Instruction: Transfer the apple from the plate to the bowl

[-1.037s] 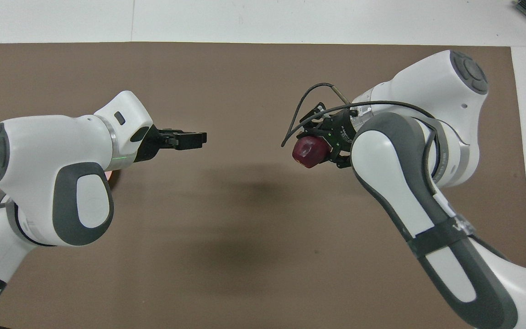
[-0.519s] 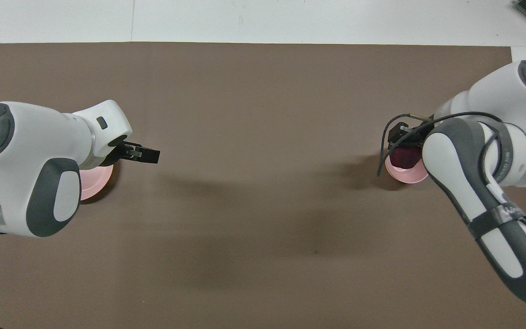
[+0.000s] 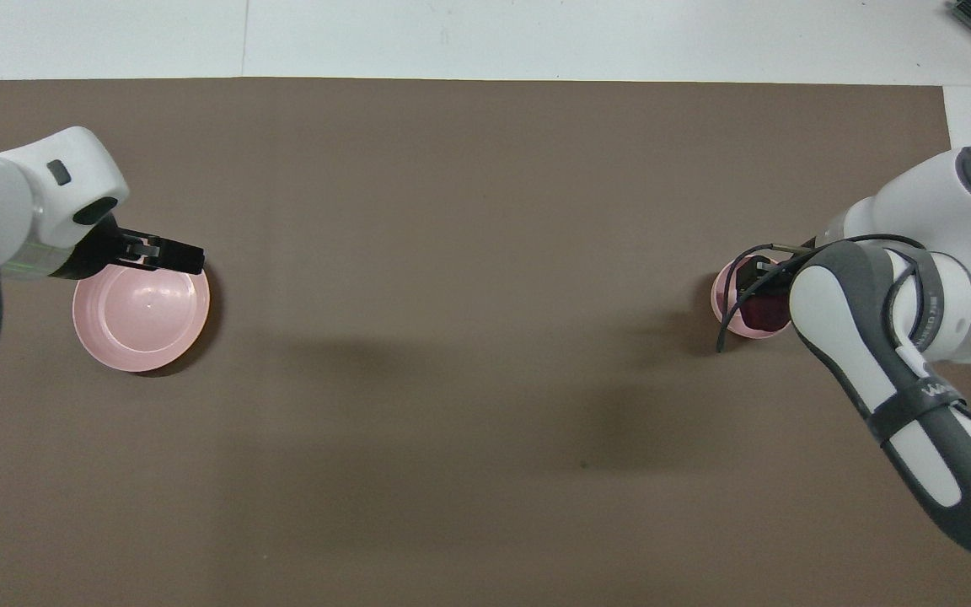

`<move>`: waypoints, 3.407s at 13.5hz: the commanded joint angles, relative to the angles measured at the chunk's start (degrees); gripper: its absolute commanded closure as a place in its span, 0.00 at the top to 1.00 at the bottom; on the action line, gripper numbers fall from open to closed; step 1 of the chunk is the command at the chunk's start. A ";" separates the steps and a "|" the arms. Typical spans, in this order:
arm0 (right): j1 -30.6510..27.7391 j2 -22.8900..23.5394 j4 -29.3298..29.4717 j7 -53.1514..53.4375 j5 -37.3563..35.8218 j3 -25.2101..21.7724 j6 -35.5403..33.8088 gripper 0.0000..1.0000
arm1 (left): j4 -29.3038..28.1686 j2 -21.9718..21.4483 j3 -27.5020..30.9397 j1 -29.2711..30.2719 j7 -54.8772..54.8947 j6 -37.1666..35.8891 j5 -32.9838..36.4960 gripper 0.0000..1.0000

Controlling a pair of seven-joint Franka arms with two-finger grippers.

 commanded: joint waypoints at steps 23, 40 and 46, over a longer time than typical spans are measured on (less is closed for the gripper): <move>-0.15 -7.04 9.02 -0.60 -8.15 0.43 -7.54 1.00 | 18.19 -2.86 19.15 -13.84 -0.51 -25.05 1.52 1.00; -0.50 -17.68 23.44 -4.73 -6.58 1.23 -32.88 1.00 | 14.94 -5.51 19.41 -13.41 -0.51 -23.20 3.62 1.00; -0.85 -20.41 19.84 -6.14 -5.79 1.31 -30.42 1.00 | 14.94 -5.51 19.76 -13.23 -0.77 -23.38 4.15 1.00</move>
